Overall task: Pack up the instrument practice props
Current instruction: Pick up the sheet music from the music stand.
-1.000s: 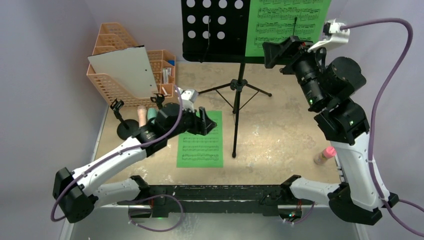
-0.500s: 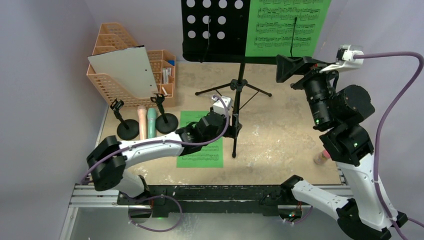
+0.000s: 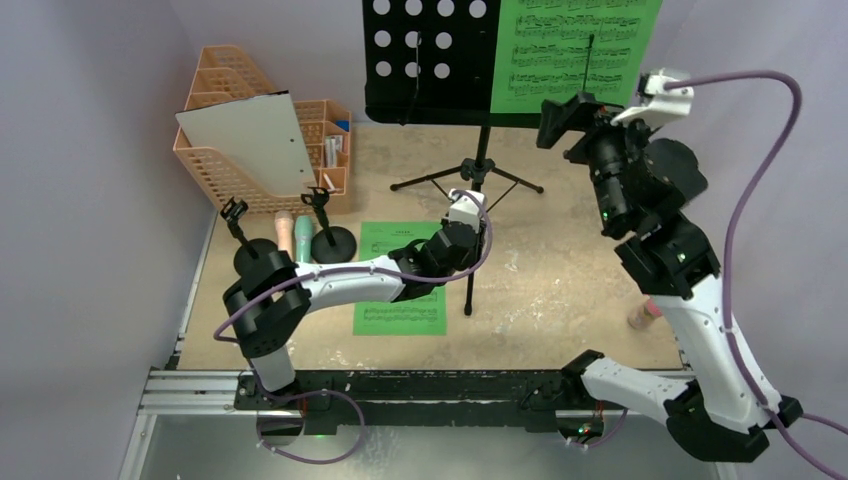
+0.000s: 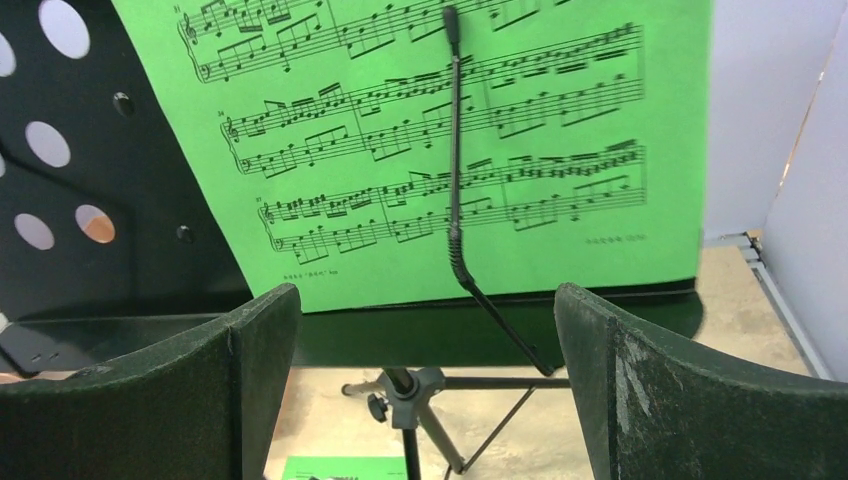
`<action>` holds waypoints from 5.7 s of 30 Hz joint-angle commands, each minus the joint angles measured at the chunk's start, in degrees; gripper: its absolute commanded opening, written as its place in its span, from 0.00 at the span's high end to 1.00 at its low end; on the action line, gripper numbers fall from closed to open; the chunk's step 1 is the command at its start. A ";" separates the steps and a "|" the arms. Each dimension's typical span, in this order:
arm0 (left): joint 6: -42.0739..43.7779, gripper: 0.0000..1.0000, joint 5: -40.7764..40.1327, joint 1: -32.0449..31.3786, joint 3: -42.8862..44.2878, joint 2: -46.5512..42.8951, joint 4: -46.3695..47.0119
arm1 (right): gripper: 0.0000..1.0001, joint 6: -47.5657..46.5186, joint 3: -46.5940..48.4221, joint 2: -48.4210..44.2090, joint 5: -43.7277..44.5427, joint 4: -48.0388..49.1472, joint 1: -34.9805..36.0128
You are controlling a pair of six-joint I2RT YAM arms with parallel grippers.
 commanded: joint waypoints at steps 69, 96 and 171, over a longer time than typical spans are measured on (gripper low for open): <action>1.96 0.44 27.17 9.33 41.53 -15.54 -18.25 | 0.46 10.24 14.99 10.63 -43.80 -5.19 -27.74; 3.87 0.43 22.30 12.70 47.76 -9.88 -19.71 | 0.72 9.98 14.42 9.43 -46.36 -2.77 -28.07; 3.69 0.43 16.78 12.59 46.68 -6.80 -22.27 | 1.00 10.65 0.91 7.28 -50.28 8.29 -28.07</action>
